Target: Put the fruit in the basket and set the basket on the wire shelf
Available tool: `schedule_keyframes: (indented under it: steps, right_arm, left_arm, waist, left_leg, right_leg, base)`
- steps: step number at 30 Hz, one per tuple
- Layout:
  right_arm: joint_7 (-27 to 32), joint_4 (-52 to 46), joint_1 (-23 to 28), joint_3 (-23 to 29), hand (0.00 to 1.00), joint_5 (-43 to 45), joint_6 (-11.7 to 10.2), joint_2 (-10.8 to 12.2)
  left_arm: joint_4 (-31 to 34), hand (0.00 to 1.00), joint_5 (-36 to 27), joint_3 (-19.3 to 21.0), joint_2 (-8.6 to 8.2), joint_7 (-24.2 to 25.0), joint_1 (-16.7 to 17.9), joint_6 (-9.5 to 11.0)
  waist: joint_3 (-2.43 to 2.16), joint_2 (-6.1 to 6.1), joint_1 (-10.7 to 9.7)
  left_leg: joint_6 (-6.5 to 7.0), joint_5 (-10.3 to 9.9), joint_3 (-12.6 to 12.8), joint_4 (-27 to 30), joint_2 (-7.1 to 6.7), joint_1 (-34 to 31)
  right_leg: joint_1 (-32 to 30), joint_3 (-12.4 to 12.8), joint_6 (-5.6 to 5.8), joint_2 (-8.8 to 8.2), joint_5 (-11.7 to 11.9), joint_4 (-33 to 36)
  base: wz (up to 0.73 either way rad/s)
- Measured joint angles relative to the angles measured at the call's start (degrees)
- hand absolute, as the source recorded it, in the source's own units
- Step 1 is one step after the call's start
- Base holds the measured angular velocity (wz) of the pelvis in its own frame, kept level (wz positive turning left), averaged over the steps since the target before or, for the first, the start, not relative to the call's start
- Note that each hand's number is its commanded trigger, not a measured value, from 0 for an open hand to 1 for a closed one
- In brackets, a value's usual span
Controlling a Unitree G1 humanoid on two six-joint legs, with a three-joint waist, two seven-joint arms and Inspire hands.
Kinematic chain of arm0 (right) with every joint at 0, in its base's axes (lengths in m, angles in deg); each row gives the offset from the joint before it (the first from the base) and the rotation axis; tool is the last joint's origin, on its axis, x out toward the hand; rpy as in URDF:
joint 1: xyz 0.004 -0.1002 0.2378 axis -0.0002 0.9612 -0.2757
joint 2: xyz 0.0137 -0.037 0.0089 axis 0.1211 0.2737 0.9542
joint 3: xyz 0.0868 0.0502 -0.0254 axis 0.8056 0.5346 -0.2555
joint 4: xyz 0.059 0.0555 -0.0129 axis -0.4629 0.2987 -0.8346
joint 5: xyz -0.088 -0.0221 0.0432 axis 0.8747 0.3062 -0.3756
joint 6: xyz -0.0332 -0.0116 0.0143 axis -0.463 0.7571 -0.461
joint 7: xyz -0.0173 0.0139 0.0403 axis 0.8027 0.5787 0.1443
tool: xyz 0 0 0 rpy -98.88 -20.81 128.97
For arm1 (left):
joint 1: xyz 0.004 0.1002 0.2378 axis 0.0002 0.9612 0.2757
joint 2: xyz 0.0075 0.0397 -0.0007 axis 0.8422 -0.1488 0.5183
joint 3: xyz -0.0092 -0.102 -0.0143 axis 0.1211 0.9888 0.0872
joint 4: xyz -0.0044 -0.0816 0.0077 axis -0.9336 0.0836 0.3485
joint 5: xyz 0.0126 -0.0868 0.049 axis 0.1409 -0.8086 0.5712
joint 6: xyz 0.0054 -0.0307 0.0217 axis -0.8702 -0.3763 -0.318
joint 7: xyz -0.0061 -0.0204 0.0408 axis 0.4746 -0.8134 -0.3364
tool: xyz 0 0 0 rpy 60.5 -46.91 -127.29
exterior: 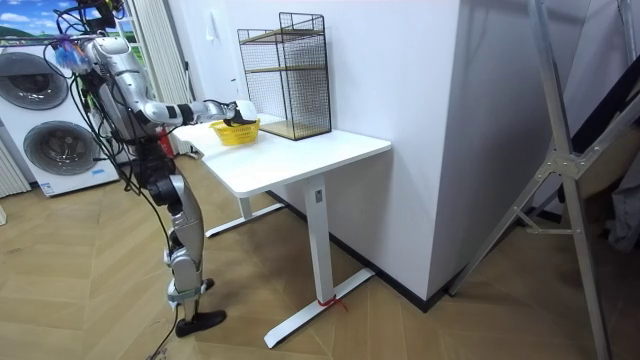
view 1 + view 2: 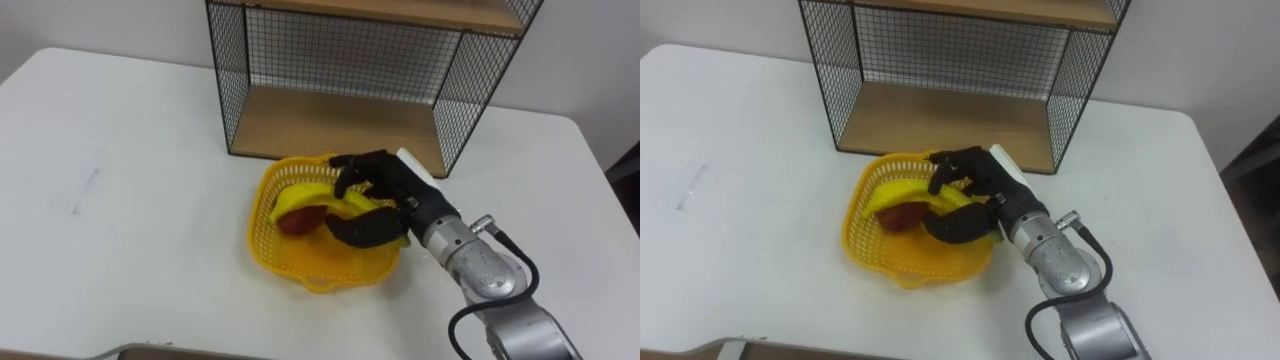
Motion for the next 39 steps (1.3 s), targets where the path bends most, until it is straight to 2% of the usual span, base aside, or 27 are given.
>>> schedule_keyframes:
  steps: [7, 17, 20, 22, 24, 25, 27, 31, 33, 36, 39]
  right_arm:
    - [1.05, 0.84, 0.19, 0.01, 0.0, -0.09, -0.04, 0.06]
    - [2.11, 1.9, 0.2, 0.07, 0.0, -0.92, -0.5, 0.13]
    - [3.59, 1.89, 0.2, 0.33, 0.0, -2.67, -0.75, 0.13]
    - [4.7, 1.88, 0.24, 0.44, 0.0, -4.1, -0.79, 0.1]
    - [5.4, 1.77, 0.29, 0.73, 0.0, -7.09, -0.79, -0.25]
    - [6.01, 1.18, 0.34, 1.0, 0.0, -8.61, -0.79, -0.88]
    - [6.13, 0.34, 0.36, 2.88, 0.0, -11.33, -0.79, -1.22]
    - [8.68, -3.3, 2.61, 9.91, 0.0, -14.39, -1.19, -1.26]
    - [9.9, -3.85, 4.05, 12.27, 0.0, -15.58, -1.75, -1.32]
    - [11.93, -7.52, 7.63, 16.24, 0.0, -17.83, -1.77, -1.49]
    - [14.7, -7.9, 7.72, 18.97, 0.0, -20.65, -1.83, -1.9]
  left_arm:
    - [-0.43, 0.0, 0.04, 0.03, 0.22, 0.04, 0.21, -0.05]
    - [-1.58, 0.0, -0.29, 0.22, 0.17, -0.58, 0.19, 0.41]
    - [-1.58, 0.0, -2.41, 1.15, 0.18, -0.97, 0.54, 0.66]
    - [-1.64, 0.0, -4.48, 2.32, 0.07, -1.63, 1.17, 1.01]
    - [-2.22, 0.0, -5.83, 3.3, 0.09, -1.91, 1.49, 1.36]
    - [-2.51, 0.0, -7.3, 4.24, 0.07, -2.03, 1.63, 1.41]
    - [-3.78, 0.0, -11.49, 5.75, 0.09, -2.61, 1.75, 1.78]
    - [-5.37, 0.0, -19.64, 12.83, 0.05, -4.72, 3.89, 2.74]
    - [-5.52, 0.0, -23.92, 16.21, 0.3, -6.44, 5.11, 3.02]
    - [-5.52, 0.0, -30.12, 21.51, 0.32, -9.89, 6.19, 3.89]
    - [-5.3, 0.0, -36.71, 26.58, 0.65, -14.99, 5.77, 5.43]
  waist:
    - [0.19, 0.3, -0.18]
    - [0.17, 0.42, -0.48]
    - [0.19, 1.08, -1.03]
    - [0.17, 2.0, -1.64]
    - [-0.04, 2.59, -1.84]
    - [-0.21, 2.8, -1.98]
    - [-0.25, 3.13, -2.29]
    - [-0.4, 3.65, -2.84]
    - [-0.68, 3.29, -3.02]
    - [-0.74, 3.15, -2.86]
    - [-0.73, 3.22, -2.85]
  left_leg:
    - [0.01, 0.0, -0.62, -0.03, -0.11, 0.69]
    - [0.0, 0.01, -0.81, 0.17, -0.11, 0.6]
    - [0.02, 0.0, -1.22, 0.3, -0.19, 0.59]
    - [0.03, -0.01, -1.18, 0.26, -0.23, 0.71]
    - [0.06, 0.03, -1.12, 0.17, -0.24, 0.75]
    - [0.11, 0.1, -1.13, 0.07, -0.27, 0.74]
    - [0.16, 0.22, -1.2, -0.05, -0.36, 0.83]
    - [0.24, 0.27, -1.18, -0.17, -0.51, 1.4]
    - [0.23, 0.27, -1.22, -0.49, -0.51, 1.68]
    - [0.24, 0.26, -1.08, -0.46, -0.58, 1.59]
    - [0.36, 0.37, -1.12, -0.44, -0.68, 1.65]
  right_leg:
    - [0.96, -0.46, 0.01, -0.06, -0.01, -0.12]
    - [1.07, -0.56, 0.02, -0.05, -0.02, -0.11]
    - [1.33, -0.73, 0.02, -0.15, -0.01, -0.11]
    - [1.4, -0.74, 0.03, -0.17, -0.01, -0.12]
    - [1.4, -1.0, 0.03, -0.2, -0.01, -0.15]
    - [1.35, -1.22, 0.05, -0.28, -0.02, -0.17]
    - [1.46, -1.3, 0.09, -0.37, -0.05, -0.22]
    - [2.33, -1.33, 0.11, -0.45, -0.05, -0.81]
    - [2.33, -0.88, 0.21, -0.43, -0.13, -0.81]
    - [2.15, -0.78, 0.27, -0.54, -0.16, -0.83]
    - [1.92, -0.61, 0.3, -0.61, -0.19, -0.87]
  base:
    - [0.03]
    - [0.01]
    - [0.07]
    - [0.0]
    - [-0.02]
    - [0.0]
    - [0.02]
    - [0.03]
    - [-0.04]
    - [-0.03]
    - [-0.01]
